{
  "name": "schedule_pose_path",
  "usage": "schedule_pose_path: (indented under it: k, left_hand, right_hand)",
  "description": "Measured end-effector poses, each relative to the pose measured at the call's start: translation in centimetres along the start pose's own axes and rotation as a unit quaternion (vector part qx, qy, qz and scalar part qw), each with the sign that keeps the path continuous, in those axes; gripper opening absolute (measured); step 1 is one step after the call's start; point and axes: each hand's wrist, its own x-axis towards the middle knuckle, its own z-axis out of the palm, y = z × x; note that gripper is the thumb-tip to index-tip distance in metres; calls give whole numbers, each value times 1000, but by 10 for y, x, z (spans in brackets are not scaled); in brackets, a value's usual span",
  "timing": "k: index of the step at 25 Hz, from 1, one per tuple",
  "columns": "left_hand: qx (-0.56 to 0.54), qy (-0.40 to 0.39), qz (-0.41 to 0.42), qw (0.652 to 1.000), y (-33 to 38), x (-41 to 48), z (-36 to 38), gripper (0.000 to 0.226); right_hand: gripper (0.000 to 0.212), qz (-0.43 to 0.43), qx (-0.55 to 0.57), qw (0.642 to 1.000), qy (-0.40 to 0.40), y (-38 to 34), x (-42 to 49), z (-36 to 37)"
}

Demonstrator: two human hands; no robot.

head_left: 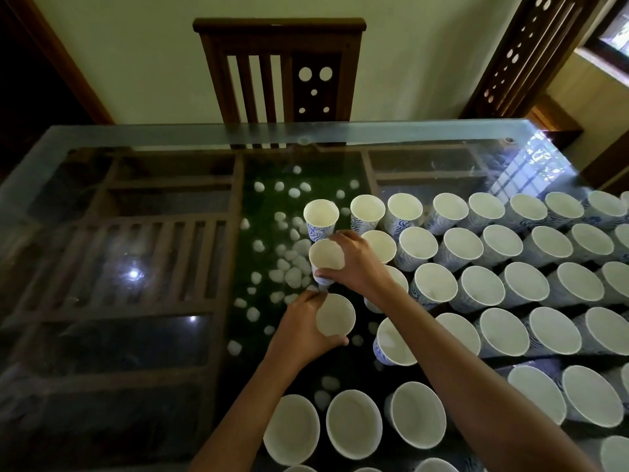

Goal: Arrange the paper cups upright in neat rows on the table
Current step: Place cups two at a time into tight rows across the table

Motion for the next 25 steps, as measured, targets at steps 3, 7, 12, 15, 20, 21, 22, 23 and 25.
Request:
schedule_pose_path:
  k: [3, 7, 12, 15, 20, 21, 22, 23, 25]
  left_hand:
    - [-8, 6, -2, 1000, 2, 2, 0, 70]
    - [-34, 15, -16, 999, 8, 8, 2, 73]
    - [-31, 32, -15, 999, 5, 17, 2, 76]
    - [-33, 33, -30, 998, 4, 18, 2, 83]
    - [-33, 47, -7, 998, 3, 17, -3, 74]
    - [-41, 59, -8, 997, 3, 19, -6, 68]
    - [-45, 73, -10, 996, 2, 22, -8, 64]
    - [-43, 83, -14, 996, 2, 26, -11, 63]
    - [-27, 97, -20, 995, 4, 38, -16, 61]
  right_hand:
    - [60, 8, 25, 999, 42, 0, -27, -10]
    - [49, 22, 37, 996, 72, 2, -66, -18]
    - [49, 45, 65, 993, 83, 3, -90, -11]
    - [49, 53, 63, 994, 78, 4, -91, -8]
    - [46, 49, 57, 994, 77, 5, -74, -14]
    - [45, 52, 55, 994, 76, 5, -68, -16]
    - [44, 54, 50, 995, 71, 4, -61, -18]
    - [44, 53, 44, 996, 64, 5, -53, -19]
    - [45, 54, 33, 997, 50, 7, -33, -22]
